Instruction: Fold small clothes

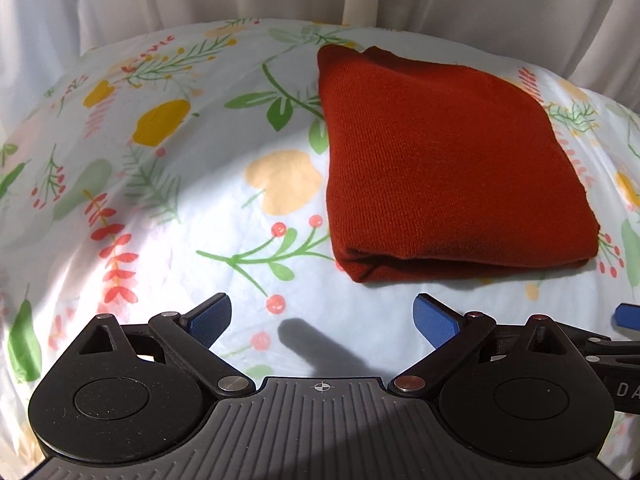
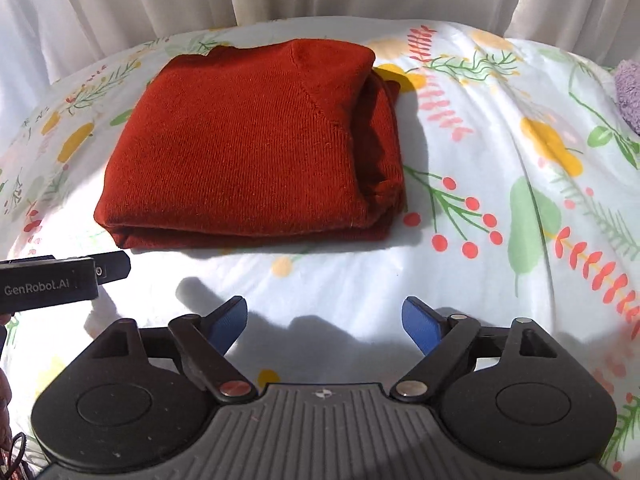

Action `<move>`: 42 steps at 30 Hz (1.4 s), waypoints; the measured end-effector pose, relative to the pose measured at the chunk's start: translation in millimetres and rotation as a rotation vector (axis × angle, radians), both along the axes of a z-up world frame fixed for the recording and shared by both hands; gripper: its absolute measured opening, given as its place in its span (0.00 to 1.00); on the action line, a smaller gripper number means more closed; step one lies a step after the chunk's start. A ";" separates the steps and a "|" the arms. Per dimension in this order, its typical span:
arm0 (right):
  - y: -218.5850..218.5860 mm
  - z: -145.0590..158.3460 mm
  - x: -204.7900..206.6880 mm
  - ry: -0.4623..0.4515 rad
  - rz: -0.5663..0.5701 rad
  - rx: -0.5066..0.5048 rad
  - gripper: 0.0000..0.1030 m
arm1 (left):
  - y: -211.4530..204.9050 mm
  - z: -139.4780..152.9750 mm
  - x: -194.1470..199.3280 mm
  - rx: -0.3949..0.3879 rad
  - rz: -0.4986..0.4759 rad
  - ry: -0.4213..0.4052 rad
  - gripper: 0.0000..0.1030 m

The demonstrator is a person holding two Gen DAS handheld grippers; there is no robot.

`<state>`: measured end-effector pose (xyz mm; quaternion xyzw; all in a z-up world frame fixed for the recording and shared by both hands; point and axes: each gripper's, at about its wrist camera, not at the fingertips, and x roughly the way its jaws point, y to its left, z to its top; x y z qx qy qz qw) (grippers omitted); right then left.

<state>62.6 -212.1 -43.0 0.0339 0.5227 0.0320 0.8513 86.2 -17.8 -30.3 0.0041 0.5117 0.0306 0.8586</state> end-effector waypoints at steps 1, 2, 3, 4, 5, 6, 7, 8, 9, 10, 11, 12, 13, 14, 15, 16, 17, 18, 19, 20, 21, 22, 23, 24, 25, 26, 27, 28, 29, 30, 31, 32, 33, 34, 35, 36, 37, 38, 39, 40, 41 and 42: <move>2.1 1.7 1.4 0.002 0.002 -0.003 0.93 | -0.6 2.0 -1.1 0.002 -0.001 -0.008 0.97; 4.6 4.0 1.4 0.000 0.009 -0.005 0.96 | -0.1 3.9 -2.0 -0.006 -0.001 -0.015 0.98; 7.2 6.5 1.0 -0.006 0.019 -0.007 0.96 | 0.3 5.9 -2.6 -0.014 0.001 -0.019 0.98; 9.4 9.0 1.0 -0.008 0.028 -0.010 0.96 | 0.7 7.5 -3.0 -0.019 0.003 -0.021 0.98; 11.9 10.6 0.8 -0.009 0.031 -0.015 0.96 | 0.9 9.1 -2.6 -0.017 0.004 -0.023 0.98; 14.3 12.4 1.3 -0.006 0.033 -0.021 0.96 | 0.5 10.5 -2.6 -0.010 0.004 -0.026 0.98; 15.8 14.0 2.4 -0.003 0.031 -0.028 0.96 | 0.1 11.9 -2.8 -0.003 0.004 -0.029 0.98; 17.1 15.6 3.0 -0.005 0.027 -0.031 0.96 | 0.1 13.1 -3.3 0.002 0.004 -0.031 0.98; 18.2 17.0 3.6 -0.006 0.026 -0.030 0.96 | -0.6 14.0 -3.9 0.005 0.004 -0.034 0.99; 19.7 18.6 3.8 -0.007 0.022 -0.029 0.96 | -0.8 14.4 -4.1 0.007 0.003 -0.033 0.99; 20.7 20.0 4.2 -0.007 0.019 -0.029 0.96 | -0.8 14.5 -4.2 0.011 0.003 -0.031 0.99; 21.9 21.1 4.4 -0.007 0.016 -0.026 0.96 | -0.7 14.5 -4.3 0.012 0.001 -0.029 0.99; 22.4 22.0 4.6 -0.009 0.015 -0.023 0.96 | -0.6 14.7 -4.3 0.013 0.000 -0.028 0.99; 22.8 22.7 4.6 -0.013 0.010 -0.023 0.96 | -0.7 15.2 -4.4 0.016 0.000 -0.029 0.99; 23.0 23.2 4.5 -0.017 0.002 -0.025 0.96 | -0.8 15.6 -4.4 0.018 -0.002 -0.031 0.99; 23.1 23.6 4.6 -0.018 -0.004 -0.029 0.96 | -1.1 16.1 -4.4 0.020 -0.004 -0.031 0.99; 23.4 24.0 4.8 -0.016 -0.008 -0.033 0.96 | -1.5 16.5 -4.5 0.022 -0.006 -0.031 0.99; 22.9 24.4 5.1 -0.018 -0.009 -0.036 0.96 | -1.5 16.5 -4.5 0.022 -0.008 -0.030 0.99; 22.2 24.9 5.4 -0.019 -0.014 -0.038 0.96 | -1.7 16.2 -4.2 0.022 -0.010 -0.027 0.99; 21.8 25.0 5.7 -0.019 -0.023 -0.042 0.96 | -1.8 15.8 -4.2 0.022 -0.012 -0.024 0.99; 21.5 24.8 6.0 -0.016 -0.030 -0.047 0.96 | -2.2 15.3 -4.2 0.024 -0.014 -0.021 0.99; 20.8 24.4 6.5 -0.014 -0.035 -0.051 0.96 | -2.5 14.9 -4.2 0.026 -0.015 -0.019 0.99; 20.3 24.1 6.7 -0.013 -0.039 -0.053 0.96 | -3.1 14.3 -4.2 0.030 -0.017 -0.017 0.99; 19.6 23.9 6.7 -0.014 -0.044 -0.055 0.96 | -3.3 13.9 -4.1 0.033 -0.018 -0.015 0.99; 18.9 23.5 6.7 -0.015 -0.046 -0.055 0.96 | -3.4 13.7 -4.0 0.036 -0.020 -0.013 0.99; 19.0 23.6 6.8 -0.015 -0.047 -0.054 0.96 | -3.4 13.6 -3.9 0.036 -0.022 -0.013 0.99; 19.1 23.6 6.8 -0.014 -0.050 -0.053 0.96 | -3.4 13.6 -3.6 0.036 -0.022 -0.012 0.99; 19.5 23.7 6.9 -0.013 -0.053 -0.054 0.96 | -3.8 13.6 -3.6 0.037 -0.020 -0.013 0.99; 19.6 23.5 7.2 -0.011 -0.055 -0.055 0.96 | -3.4 13.5 -3.4 0.037 -0.020 -0.013 0.99; 20.0 23.3 7.2 -0.008 -0.056 -0.057 0.96 | -3.3 13.4 -3.4 0.037 -0.020 -0.012 0.99; 20.6 23.1 7.3 -0.006 -0.059 -0.058 0.96 | -3.0 13.1 -3.0 0.038 -0.018 -0.011 0.99; 20.7 23.0 7.5 -0.006 -0.060 -0.060 0.96 | -2.6 12.7 -2.7 0.038 -0.017 -0.009 0.99; 20.7 22.7 7.6 -0.005 -0.062 -0.060 0.96 | -1.9 12.5 -2.4 0.037 -0.017 -0.008 0.99; 21.3 22.7 7.3 -0.003 -0.066 -0.060 0.96 | -1.7 12.5 -2.1 0.036 -0.017 -0.008 0.99; 21.6 22.8 7.2 -0.003 -0.069 -0.060 0.96 | -1.7 12.5 -1.9 0.037 -0.016 -0.009 0.99; 21.8 22.9 7.3 -0.004 -0.069 -0.060 0.96 | -1.6 12.2 -1.8 0.038 -0.018 -0.010 0.99; 22.1 23.1 7.3 -0.005 -0.069 -0.060 0.96 | -1.8 12.0 -1.5 0.039 -0.020 -0.009 0.99; 22.3 23.4 7.4 -0.005 -0.070 -0.061 0.96 | -2.0 11.6 -1.1 0.041 -0.021 -0.008 0.99; 22.2 23.6 7.6 -0.006 -0.070 -0.061 0.96 | -2.3 11.2 -0.7 0.042 -0.023 -0.006 0.99; 22.0 23.8 7.9 -0.007 -0.070 -0.059 0.96 | -3.0 10.7 -0.3 0.043 -0.025 -0.004 0.99; 21.4 23.8 8.4 -0.007 -0.071 -0.058 0.96 | -3.4 10.1 0.2 0.045 -0.026 -0.001 0.99; 21.0 23.7 8.8 -0.006 -0.073 -0.058 0.96 | -3.9 9.8 0.4 0.045 -0.028 0.001 0.99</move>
